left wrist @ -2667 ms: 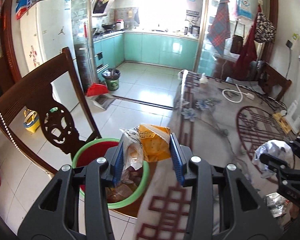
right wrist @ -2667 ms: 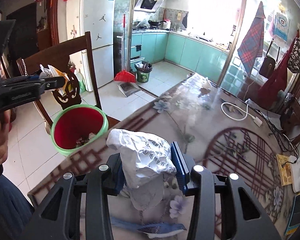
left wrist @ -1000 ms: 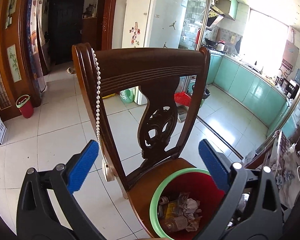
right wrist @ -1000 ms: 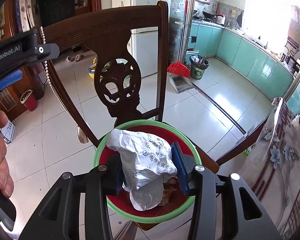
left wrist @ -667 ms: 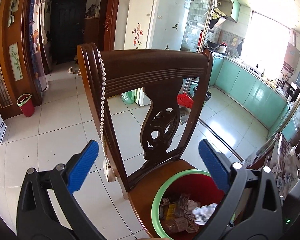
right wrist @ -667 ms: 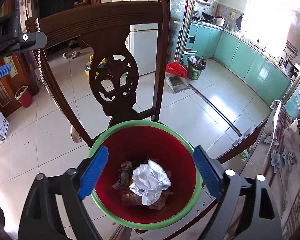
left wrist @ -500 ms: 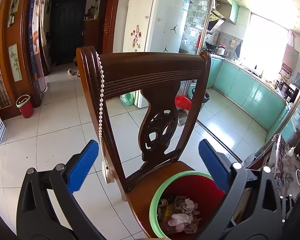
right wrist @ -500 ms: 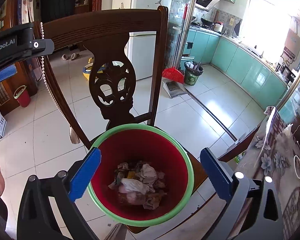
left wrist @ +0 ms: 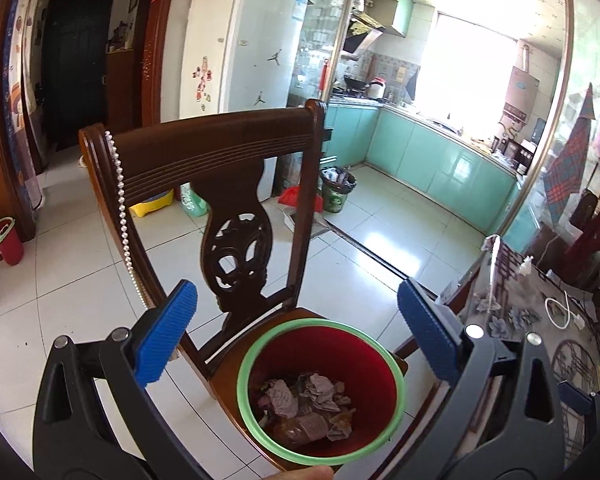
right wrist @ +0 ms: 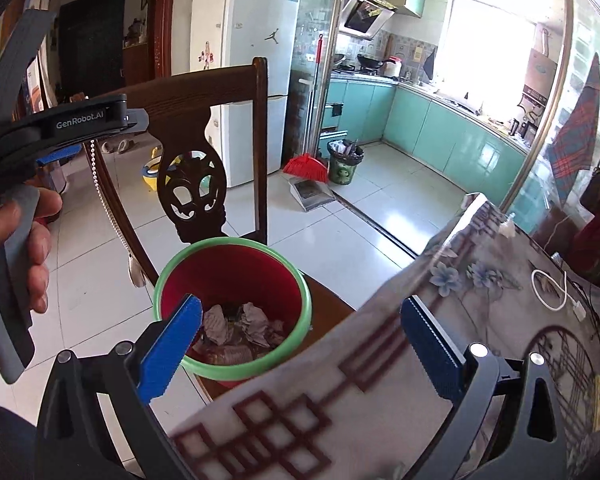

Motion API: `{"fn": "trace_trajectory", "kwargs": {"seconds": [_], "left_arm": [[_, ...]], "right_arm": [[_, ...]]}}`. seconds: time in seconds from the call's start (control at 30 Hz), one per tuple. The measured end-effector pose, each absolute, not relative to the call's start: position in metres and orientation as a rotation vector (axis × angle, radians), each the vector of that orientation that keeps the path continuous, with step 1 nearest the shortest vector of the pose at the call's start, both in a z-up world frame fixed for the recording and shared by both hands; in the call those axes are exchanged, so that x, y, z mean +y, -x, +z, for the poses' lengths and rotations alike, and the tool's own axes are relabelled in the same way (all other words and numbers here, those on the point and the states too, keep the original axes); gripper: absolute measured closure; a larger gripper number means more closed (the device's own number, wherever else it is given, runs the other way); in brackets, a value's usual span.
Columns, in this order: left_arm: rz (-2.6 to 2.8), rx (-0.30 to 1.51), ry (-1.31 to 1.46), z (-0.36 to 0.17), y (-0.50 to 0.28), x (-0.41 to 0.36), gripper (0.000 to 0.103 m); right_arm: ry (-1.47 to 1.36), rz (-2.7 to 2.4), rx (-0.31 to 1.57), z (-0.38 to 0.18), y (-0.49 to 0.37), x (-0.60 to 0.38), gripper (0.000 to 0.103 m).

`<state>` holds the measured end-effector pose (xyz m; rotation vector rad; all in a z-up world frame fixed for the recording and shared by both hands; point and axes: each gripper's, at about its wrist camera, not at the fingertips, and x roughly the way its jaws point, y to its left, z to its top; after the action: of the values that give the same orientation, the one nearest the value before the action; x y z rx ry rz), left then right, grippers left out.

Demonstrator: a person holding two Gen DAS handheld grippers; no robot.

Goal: Collect trash
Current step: 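Move both tools back over the table toward the remaining trash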

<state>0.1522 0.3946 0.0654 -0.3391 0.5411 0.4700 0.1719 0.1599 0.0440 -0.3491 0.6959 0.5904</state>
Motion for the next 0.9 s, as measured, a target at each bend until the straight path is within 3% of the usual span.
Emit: {"fn": "trace_trajectory", "kwargs": {"seconds": [0.43, 0.9], "left_arm": [[0.115, 0.559, 0.153, 0.084, -0.146, 0.213, 0.005], [-0.192, 0.655, 0.065, 0.046, -0.111, 0.090, 0.005]], "right_arm": [[0.270, 0.400, 0.707, 0.056, -0.113, -0.003, 0.006], [0.163, 0.198, 0.735, 0.043, -0.057, -0.149, 0.007]]}}
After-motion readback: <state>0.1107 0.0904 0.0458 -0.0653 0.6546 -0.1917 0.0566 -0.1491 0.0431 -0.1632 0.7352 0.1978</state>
